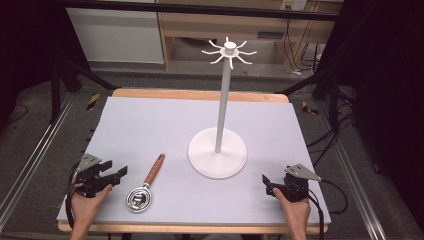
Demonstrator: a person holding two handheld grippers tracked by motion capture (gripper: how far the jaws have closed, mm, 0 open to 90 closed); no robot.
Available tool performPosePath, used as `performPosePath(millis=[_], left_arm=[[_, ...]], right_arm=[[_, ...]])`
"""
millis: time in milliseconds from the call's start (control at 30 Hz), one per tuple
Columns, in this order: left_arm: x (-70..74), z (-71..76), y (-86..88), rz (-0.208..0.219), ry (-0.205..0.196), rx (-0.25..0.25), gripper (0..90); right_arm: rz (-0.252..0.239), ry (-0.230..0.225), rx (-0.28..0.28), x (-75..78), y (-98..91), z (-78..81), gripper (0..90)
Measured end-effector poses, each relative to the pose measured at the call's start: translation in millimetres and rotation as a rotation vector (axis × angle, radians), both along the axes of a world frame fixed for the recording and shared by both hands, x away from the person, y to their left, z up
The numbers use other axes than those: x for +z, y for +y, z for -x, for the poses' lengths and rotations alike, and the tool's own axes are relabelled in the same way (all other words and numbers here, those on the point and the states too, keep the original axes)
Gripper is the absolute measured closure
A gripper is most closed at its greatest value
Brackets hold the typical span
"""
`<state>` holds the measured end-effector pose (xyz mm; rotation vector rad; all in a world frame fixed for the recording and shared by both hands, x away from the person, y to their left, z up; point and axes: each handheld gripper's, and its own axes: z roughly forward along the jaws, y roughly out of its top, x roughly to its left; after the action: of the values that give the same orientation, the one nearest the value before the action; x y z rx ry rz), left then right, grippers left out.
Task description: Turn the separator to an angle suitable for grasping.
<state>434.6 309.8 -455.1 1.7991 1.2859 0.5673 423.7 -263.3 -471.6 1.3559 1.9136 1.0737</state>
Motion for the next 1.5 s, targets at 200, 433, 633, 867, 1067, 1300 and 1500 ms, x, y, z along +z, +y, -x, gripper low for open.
performPosePath(millis=[200,433,633,867,1067,1300,1500], left_arm=[[3.3,2.5,-4.2,0.004,0.005,-0.016,37.1],[9.5,2.8,-12.0,0.006,0.01,-0.062,39.6],[13.9,4.5,-19.6,-0.01,0.012,-0.086,40.7],[21.1,7.2,-34.0,-0.026,0.009,-0.124,40.9],[20.9,5.7,-40.4,-0.037,0.031,-0.136,42.4],[24.5,4.1,-46.7,-0.053,0.033,-0.156,43.9],[31.9,2.7,-54.4,-0.059,0.035,-0.183,44.2]], right_arm=[[0.017,0.018,0.011,-1.0,-0.8,-0.7,5.9],[0.018,0.038,0.004,-1.0,-1.8,-0.5,6.1],[0.023,0.044,0.01,-1.7,-1.7,-1.1,6.1],[0.024,0.047,0.011,-1.8,-1.7,-1.1,6.1],[0.026,0.048,0.014,-2.0,-1.5,-1.2,6.1],[0.025,0.051,0.012,-2.5,-0.7,-1.4,6.1],[0.024,0.052,0.015,-2.5,0.8,-1.6,6.1]])
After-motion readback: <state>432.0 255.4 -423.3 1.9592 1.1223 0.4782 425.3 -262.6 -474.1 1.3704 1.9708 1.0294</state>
